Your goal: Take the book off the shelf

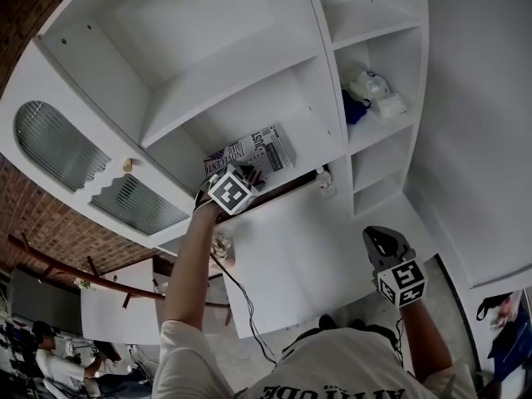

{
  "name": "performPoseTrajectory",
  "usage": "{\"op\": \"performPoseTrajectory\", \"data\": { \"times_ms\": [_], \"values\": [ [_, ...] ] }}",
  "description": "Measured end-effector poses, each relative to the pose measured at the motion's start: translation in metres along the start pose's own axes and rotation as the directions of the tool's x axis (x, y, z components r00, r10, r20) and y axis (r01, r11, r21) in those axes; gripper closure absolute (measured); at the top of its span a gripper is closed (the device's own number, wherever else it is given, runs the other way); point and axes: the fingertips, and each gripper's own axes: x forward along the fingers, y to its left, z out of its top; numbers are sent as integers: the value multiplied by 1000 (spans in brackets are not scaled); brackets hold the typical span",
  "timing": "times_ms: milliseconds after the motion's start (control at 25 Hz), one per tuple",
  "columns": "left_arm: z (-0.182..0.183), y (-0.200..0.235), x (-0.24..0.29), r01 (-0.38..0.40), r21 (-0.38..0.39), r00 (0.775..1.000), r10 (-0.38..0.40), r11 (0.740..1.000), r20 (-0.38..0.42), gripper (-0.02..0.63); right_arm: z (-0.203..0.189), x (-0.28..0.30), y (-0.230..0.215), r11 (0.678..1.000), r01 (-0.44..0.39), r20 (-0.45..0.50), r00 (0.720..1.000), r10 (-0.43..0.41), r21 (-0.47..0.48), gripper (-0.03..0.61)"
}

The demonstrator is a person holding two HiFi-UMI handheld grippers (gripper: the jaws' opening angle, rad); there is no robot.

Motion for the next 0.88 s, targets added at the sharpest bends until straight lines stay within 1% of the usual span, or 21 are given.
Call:
{"op": "performPoseTrajectory", "data": {
  "times_ms": [160, 320, 480, 640, 720, 760, 840, 880],
  "values": [
    [1, -15, -6, 10, 2, 1000, -10, 1000, 15, 410, 2, -1, 5, 1000, -18, 3, 1000, 18, -7, 540],
    [-1, -26, -9, -13, 25, 1000, 13, 1000, 13, 408, 1, -1, 10, 999, -33, 4, 999, 33, -12, 540],
    [-3, -35, -8, -63, 64, 998, 62, 996, 18, 397, -1, -2, 13, 999, -42, 2, 999, 42, -12, 540],
    [-8, -38, -5, -146, 108, 989, 144, 983, 25, 382, -2, -4, 14, 999, -44, -2, 999, 44, -9, 540],
    [-8, -37, -3, -219, 149, 976, 216, 964, 37, 376, -4, -4, 14, 999, -46, -6, 999, 46, -7, 540],
    [-6, -36, -3, -263, 173, 965, 258, 949, 50, 376, -5, -4, 14, 999, -47, -8, 999, 47, -7, 540],
    [-5, -35, -2, -353, 222, 935, 346, 909, 71, 376, -6, -5, 15, 999, -50, -10, 999, 50, -8, 540],
    [-5, -35, -1, -397, 251, 917, 391, 883, 78, 370, -7, -6, 15, 999, -50, -12, 999, 50, -8, 540]
  ]
}}
